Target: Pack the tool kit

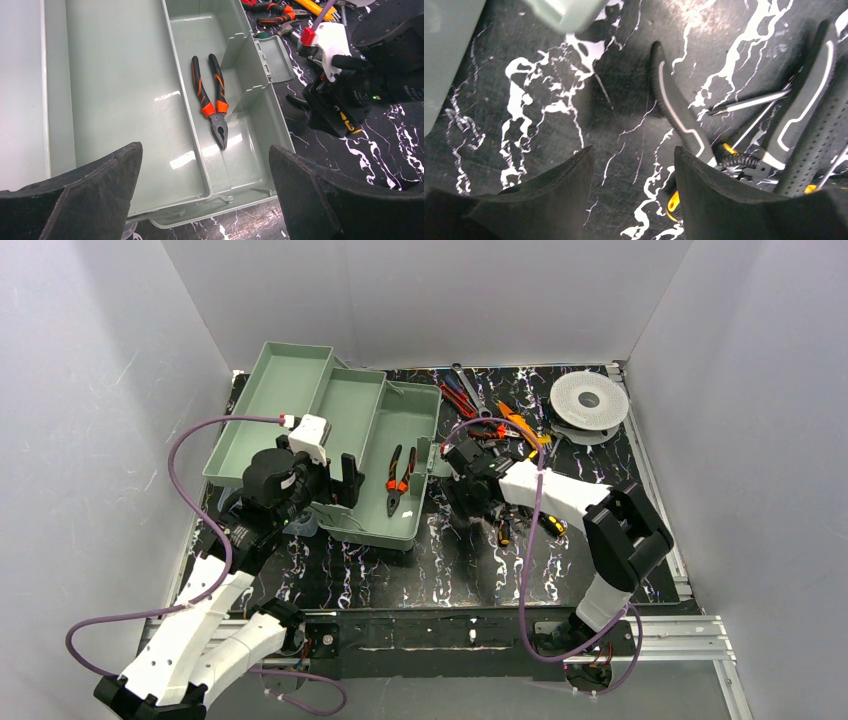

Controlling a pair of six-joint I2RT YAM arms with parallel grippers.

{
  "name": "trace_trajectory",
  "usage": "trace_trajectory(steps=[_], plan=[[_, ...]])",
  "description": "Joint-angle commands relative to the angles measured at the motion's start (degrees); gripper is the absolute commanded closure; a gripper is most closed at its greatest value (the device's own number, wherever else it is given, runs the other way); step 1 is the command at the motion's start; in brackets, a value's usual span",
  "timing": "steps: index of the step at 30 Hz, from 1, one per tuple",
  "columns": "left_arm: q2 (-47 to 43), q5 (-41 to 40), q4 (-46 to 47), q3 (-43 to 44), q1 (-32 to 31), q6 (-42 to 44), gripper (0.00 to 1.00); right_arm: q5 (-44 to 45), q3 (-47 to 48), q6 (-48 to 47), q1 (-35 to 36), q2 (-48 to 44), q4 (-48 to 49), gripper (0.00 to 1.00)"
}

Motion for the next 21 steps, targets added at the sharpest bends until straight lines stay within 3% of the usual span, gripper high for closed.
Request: trace_trajectory(steps=[1,8,14,19,21], plan=[[0.15,1.22,-0.08,0.59,0.15,0.81,0.02,5.56,3.58,-2.13,-0.56,1.57,-1.32,0.32],[0.83,1.25,-0.03,0.72,0.11,0.95,0.02,7.46,2.90,-3.34,-2.90,1.54,0.04,0.26],[1.93,1.39,-0.34,1.00,0.15,1.12,0.02,-1.29,2.06,-2.12,-7.51,3.21,1.84,0.26],[2.81,1.21,-0.20,1.02,0.11,1.32,0.02,-3.43,2.55,-1.16,-7.61,7.25,1.42,0.28],[3.41,1.37,-0.20,1.07,0.22,1.39,0.02,-3.28,2.50,-0.63,-7.52,8.11,1.51,0.34]])
